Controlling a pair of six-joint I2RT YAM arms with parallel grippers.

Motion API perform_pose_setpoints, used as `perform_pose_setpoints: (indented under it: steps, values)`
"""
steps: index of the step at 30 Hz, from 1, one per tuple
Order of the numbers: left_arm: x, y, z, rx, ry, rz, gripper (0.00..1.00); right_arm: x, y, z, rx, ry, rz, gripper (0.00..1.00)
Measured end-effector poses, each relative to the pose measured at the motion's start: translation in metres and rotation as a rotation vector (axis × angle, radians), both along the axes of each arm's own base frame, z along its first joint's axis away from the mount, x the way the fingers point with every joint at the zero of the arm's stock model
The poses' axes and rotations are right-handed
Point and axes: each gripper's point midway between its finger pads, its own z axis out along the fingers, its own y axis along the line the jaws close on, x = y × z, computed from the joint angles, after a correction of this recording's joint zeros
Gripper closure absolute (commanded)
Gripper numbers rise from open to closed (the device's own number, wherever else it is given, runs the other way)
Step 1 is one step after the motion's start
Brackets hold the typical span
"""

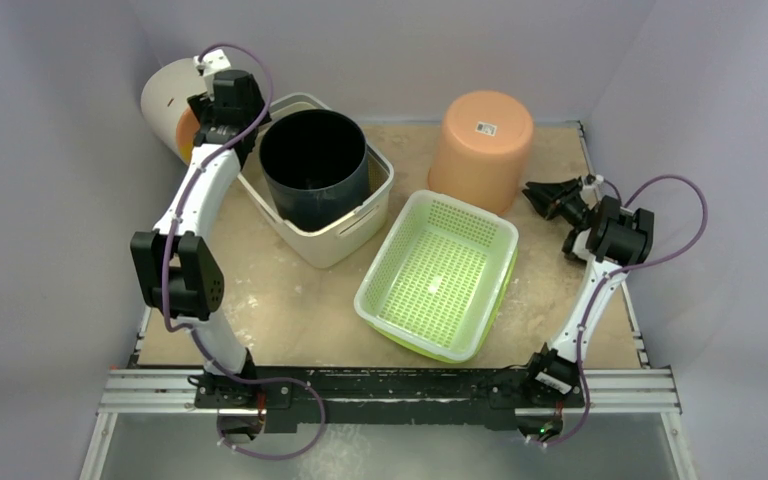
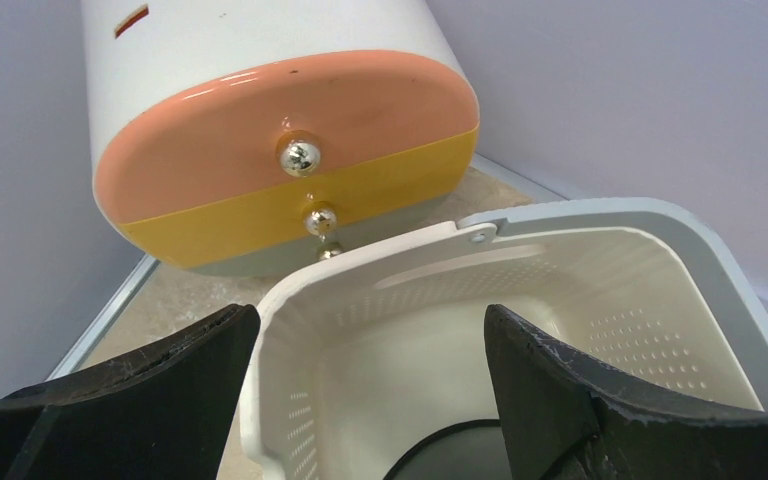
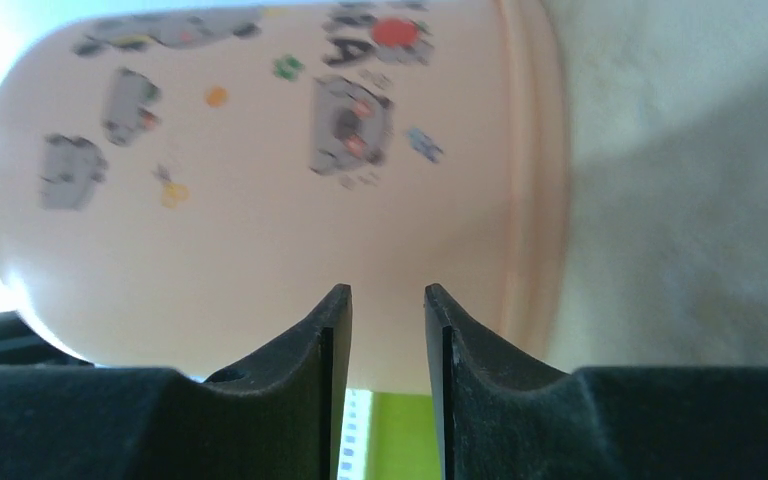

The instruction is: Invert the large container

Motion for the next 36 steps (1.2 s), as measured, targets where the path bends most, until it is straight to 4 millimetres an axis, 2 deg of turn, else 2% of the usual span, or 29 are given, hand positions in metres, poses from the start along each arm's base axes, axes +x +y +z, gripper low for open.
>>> perform_pose_setpoints:
  steps: [3,5,8,11,15,18,23,29,33,36]
  values:
    - [0.004,-0.001,-0.003,-0.001,0.006,-0.002,0.15,0.015,-0.004,0.026,-0.002,-0.046,0.006,0.64]
    - [0.006,-0.001,-0.006,-0.001,0.011,-0.005,0.15,0.03,-0.005,0.059,-0.031,-0.125,0.017,0.64]
    - [0.008,-0.003,-0.008,-0.004,0.014,-0.011,0.15,0.046,0.002,0.119,-0.105,-0.285,0.043,0.64]
    - [0.009,-0.003,-0.009,-0.006,0.014,-0.015,0.15,0.057,0.025,0.19,-0.208,-0.492,0.083,0.63]
    - [0.009,-0.003,-0.009,-0.006,0.014,-0.015,0.15,0.062,0.06,0.275,-0.325,-0.713,0.125,0.63]
    - [0.009,-0.003,-0.009,-0.006,0.014,-0.015,0.14,0.063,0.083,0.305,-0.371,-0.785,0.156,0.62]
    - [0.009,-0.003,-0.009,-0.006,0.015,-0.015,0.12,0.083,0.101,0.326,-0.488,-0.785,0.158,0.54]
    - [0.009,-0.004,-0.009,-0.006,0.015,-0.017,0.12,0.106,0.123,0.33,-0.689,-0.702,0.106,0.5]
    - [0.009,-0.005,-0.009,-0.01,0.015,-0.022,0.12,0.112,0.152,0.315,-0.838,-0.633,0.093,0.5]
    - [0.01,-0.006,-0.009,-0.014,0.014,-0.032,0.12,0.109,0.185,0.29,-0.952,-0.565,0.123,0.5]
